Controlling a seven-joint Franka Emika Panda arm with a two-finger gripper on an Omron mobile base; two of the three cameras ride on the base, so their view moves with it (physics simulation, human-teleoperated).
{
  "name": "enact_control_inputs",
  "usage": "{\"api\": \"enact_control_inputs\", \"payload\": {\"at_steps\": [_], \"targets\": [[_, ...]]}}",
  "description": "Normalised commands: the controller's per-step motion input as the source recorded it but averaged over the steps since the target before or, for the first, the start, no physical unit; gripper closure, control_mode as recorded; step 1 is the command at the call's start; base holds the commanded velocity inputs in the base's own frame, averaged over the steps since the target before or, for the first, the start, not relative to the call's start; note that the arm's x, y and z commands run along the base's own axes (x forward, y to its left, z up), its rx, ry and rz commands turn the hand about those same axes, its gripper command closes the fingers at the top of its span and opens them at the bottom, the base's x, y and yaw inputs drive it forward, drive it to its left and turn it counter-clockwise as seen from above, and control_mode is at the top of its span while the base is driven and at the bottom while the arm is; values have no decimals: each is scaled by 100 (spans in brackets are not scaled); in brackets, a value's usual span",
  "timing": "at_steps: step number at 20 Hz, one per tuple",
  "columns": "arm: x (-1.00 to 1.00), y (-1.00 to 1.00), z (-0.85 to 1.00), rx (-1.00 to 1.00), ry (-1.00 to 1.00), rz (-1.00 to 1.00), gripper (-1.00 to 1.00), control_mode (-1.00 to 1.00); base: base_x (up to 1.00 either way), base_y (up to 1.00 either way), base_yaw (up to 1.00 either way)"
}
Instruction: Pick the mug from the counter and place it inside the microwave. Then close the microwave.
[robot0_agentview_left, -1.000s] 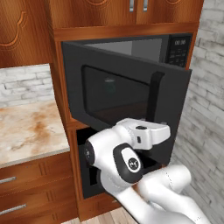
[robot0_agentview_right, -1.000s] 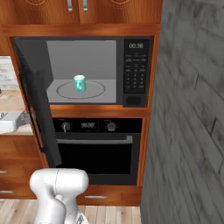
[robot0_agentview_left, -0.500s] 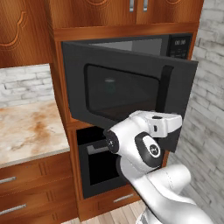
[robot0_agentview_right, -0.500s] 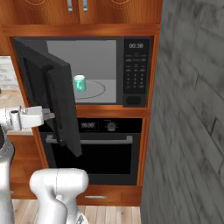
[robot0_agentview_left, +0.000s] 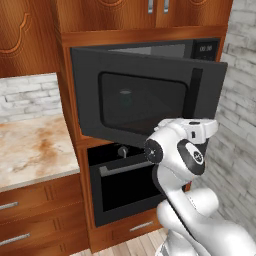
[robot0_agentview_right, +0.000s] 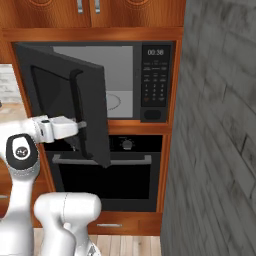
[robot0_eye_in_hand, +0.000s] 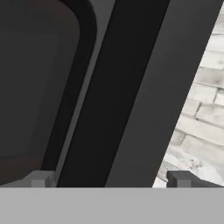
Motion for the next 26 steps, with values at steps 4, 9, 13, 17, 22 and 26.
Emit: {"api": "enact_control_inputs", "payload": {"at_steps": [4, 9, 13, 17, 22, 26], "targets": [[2, -51, 0, 0, -2, 9, -100, -100, 0, 0, 0], [12, -49, 0, 0, 0, 10, -100, -100, 0, 0, 0], [35, -50, 1, 0, 0, 11, -100, -100, 0, 0, 0], [35, -47, 10, 0, 0, 12, -100, -100, 0, 0, 0], [37, -39, 23, 0, 4, 11, -100, -100, 0, 0, 0], [37, -34, 17, 0, 5, 10, -100, -100, 0, 0, 0]]}}
